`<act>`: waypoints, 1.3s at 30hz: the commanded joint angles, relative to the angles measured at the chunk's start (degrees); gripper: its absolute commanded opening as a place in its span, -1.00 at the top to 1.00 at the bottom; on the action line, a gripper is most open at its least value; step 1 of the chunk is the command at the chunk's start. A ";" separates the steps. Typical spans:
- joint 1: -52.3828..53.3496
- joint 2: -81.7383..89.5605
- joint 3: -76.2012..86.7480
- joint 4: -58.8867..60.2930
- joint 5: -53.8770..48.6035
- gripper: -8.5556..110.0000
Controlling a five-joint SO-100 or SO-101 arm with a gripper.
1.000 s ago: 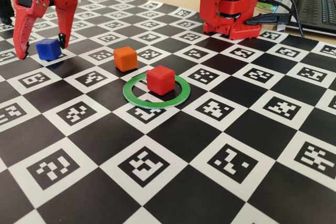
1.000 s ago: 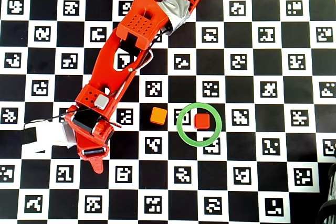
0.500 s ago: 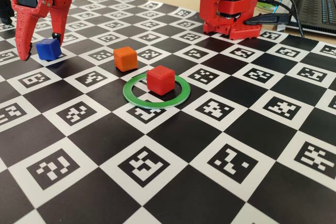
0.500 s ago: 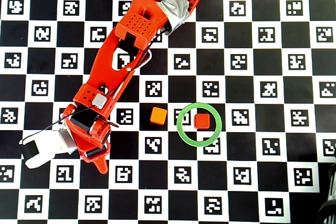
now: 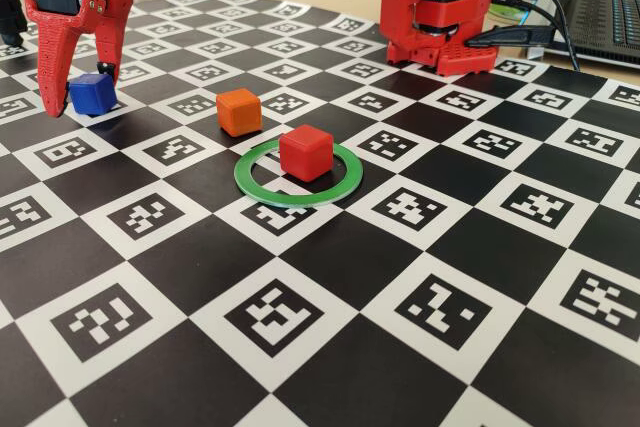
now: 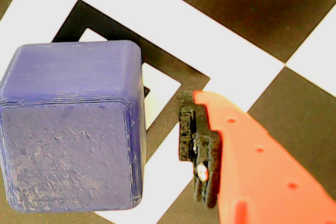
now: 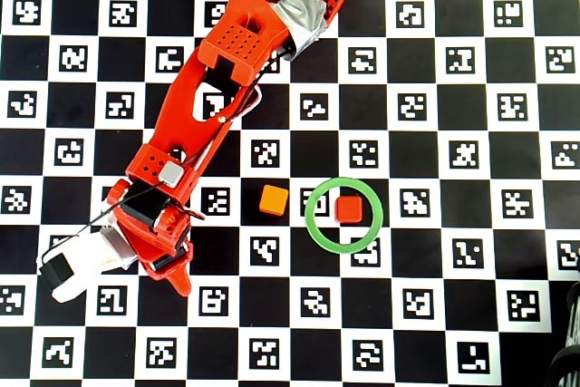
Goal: Grab the red cube then put it in the green circle then put the blue cube on top and finally the orange cube on top
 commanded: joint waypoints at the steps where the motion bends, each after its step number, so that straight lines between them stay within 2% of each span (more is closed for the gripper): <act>1: 0.26 2.72 -4.13 -1.32 -0.18 0.24; 4: 0.09 2.81 -4.04 -1.41 0.26 0.36; 9: -0.53 3.08 -4.04 -1.76 2.11 0.66; 15: -1.41 3.87 -3.69 -0.18 2.29 0.69; 22: -2.99 9.23 -7.47 9.93 5.54 0.71; 27: -5.27 18.98 -3.96 17.05 12.57 0.71; 39: -18.37 50.36 30.23 14.85 45.26 0.71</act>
